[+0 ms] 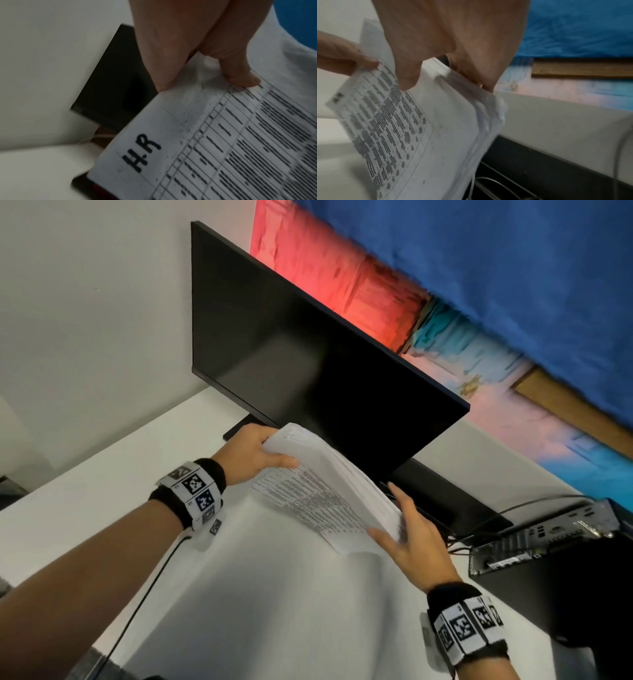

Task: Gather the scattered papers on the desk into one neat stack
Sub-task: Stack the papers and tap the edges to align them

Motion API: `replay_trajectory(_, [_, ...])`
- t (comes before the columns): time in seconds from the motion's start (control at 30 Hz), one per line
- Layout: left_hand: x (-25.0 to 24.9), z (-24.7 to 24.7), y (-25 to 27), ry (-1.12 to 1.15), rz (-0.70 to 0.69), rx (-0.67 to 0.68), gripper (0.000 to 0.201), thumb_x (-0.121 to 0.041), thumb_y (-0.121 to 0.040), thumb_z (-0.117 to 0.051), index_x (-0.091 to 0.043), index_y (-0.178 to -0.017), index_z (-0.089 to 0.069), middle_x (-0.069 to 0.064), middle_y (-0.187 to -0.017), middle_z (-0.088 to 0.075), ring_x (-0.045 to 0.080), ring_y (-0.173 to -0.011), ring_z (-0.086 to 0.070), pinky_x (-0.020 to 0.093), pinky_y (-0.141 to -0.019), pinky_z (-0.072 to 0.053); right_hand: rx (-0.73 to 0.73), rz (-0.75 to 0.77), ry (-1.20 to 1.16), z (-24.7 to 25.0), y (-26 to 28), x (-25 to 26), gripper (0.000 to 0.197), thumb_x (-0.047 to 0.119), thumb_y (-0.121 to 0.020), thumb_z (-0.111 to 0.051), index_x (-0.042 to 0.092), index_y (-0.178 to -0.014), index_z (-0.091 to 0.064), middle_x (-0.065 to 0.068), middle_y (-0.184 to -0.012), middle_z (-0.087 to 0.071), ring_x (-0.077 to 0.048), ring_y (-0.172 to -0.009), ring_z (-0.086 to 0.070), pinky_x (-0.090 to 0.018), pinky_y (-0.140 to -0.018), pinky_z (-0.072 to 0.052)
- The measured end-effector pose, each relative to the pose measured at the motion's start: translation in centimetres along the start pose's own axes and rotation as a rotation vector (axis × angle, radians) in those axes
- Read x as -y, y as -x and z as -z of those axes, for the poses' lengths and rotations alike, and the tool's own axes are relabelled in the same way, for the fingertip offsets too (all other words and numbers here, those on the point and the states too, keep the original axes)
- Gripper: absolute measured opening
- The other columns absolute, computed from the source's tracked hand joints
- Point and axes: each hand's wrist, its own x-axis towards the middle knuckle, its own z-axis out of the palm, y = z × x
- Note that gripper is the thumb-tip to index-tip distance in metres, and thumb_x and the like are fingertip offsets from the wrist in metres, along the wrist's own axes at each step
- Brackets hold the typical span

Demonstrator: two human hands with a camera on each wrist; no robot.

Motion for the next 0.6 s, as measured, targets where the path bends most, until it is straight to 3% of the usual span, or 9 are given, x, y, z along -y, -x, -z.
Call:
replay_trajectory(0.1, [-3.2,1.1,0.8,-0.084,-0.057,0.059,0.027,-0.017,-0.074,-0.086,-0.006,-0.097,-0.079,0.011,-0.094,-0.08,0.023,-0.086,-0.075,0.035,-0.083,-0.058,-0.04,0.11,0.083,0.0,1.3,2.2,0.06,0.05,-0.095,-0.053,0.023,-0.147,-0.041,0.005,-0.104,-0.067,-0.008,-0.088,-0.067,-0.024,-0.074,-0.057])
replay_trajectory(0.2, [-5.4,1.7,1.4,-0.111,-0.098,0.036,0.03,-0.021,-0.075,-0.086,-0.005,-0.098,-0.077,0.009,-0.095,-0.08,0.023,-0.086,-0.076,0.042,-0.084,-0.06,-0.142,0.192,-0.043,-0.4,2.8,3.7,0.037,0.047,-0.098,-0.046,0.016,-0.11,-0.062,0.006,-0.079,-0.067,-0.01,-0.068,-0.066,-0.02,-0.059,-0.054])
replay_trajectory(0.27, [-5.6,1.6,1.6,-0.117,-0.13,-0.082,0.034,-0.029,-0.074,-0.086,-0.007,-0.096,-0.073,0.004,-0.096,-0.078,0.02,-0.087,-0.074,0.046,-0.083,-0.059,-0.168,0.154,-0.247,-0.9,3.4,4.2,0.015,0.031,-0.1,-0.053,0.02,-0.097,-0.062,0.001,-0.083,-0.072,-0.013,-0.074,-0.071,-0.031,-0.064,-0.059])
replay_trajectory(0.33, [-5.0,1.0,2.1,-0.141,-0.167,-0.296,0.055,-0.043,-0.069,-0.085,-0.014,-0.11,-0.064,-0.003,-0.112,-0.068,0.016,-0.106,-0.065,0.04,-0.093,-0.054,-0.181,0.078,-0.481,-1.3,4.1,4.4,0.012,0.02,-0.099,-0.057,0.015,-0.104,-0.066,-0.004,-0.092,-0.077,-0.015,-0.085,-0.075,-0.03,-0.071,-0.06])
replay_trajectory(0.4, [-4.0,-0.1,3.7,-0.068,-0.014,-0.492,0.073,-0.048,-0.07,-0.083,-0.016,-0.126,-0.049,-0.009,-0.118,-0.058,0.014,-0.116,-0.054,0.029,-0.098,-0.044,-0.209,-0.051,-0.715,-1.9,5.0,4.2,0.017,0.014,-0.099,-0.056,0.01,-0.112,-0.067,-0.003,-0.1,-0.079,-0.018,-0.091,-0.076,-0.03,-0.076,-0.061])
replay_trajectory(0.43, [-3.1,-0.9,4.8,-0.012,0.13,-0.511,0.073,-0.048,-0.074,-0.082,-0.015,-0.127,-0.044,-0.012,-0.113,-0.055,0.014,-0.114,-0.052,0.028,-0.097,-0.042,-0.236,-0.118,-0.811,-2.4,5.4,4.1,0.019,0.012,-0.1,-0.055,0.009,-0.115,-0.066,-0.003,-0.103,-0.079,-0.019,-0.094,-0.076,-0.031,-0.079,-0.061])
replay_trajectory(0.5, [0.2,-2.7,6.9,0.098,0.427,-0.29,0.079,-0.062,-0.075,-0.073,-0.013,-0.129,-0.043,-0.008,-0.119,-0.055,0.017,-0.117,-0.052,0.034,-0.103,-0.043,-0.289,-0.229,-0.999,-4.0,6.0,3.9,0.022,0.008,-0.101,-0.052,0.014,-0.116,-0.066,-0.001,-0.106,-0.079,-0.017,-0.097,-0.076,-0.029,-0.082,-0.06])
replay_trajectory(0.57, [3.4,-4.2,9.1,0.196,0.55,-0.029,0.089,-0.079,-0.07,-0.064,-0.011,-0.127,-0.058,-0.002,-0.127,-0.066,0.02,-0.118,-0.063,0.041,-0.108,-0.045,-0.299,-0.317,-1.105,-5.9,6.2,3.9,0.023,0.008,-0.102,-0.05,0.021,-0.113,-0.067,0.002,-0.107,-0.079,-0.013,-0.098,-0.075,-0.028,-0.084,-0.06])
replay_trajectory(0.6, [4.4,-4.6,10.0,0.263,0.548,0.048,0.08,-0.075,-0.075,-0.063,-0.013,-0.126,-0.064,0.0,-0.124,-0.072,0.02,-0.115,-0.068,0.042,-0.107,-0.048,-0.295,-0.353,-1.11,-7.0,6.2,3.8,0.022,0.01,-0.102,-0.051,0.022,-0.112,-0.066,0.001,-0.108,-0.078,-0.015,-0.099,-0.074,-0.031,-0.086,-0.059])
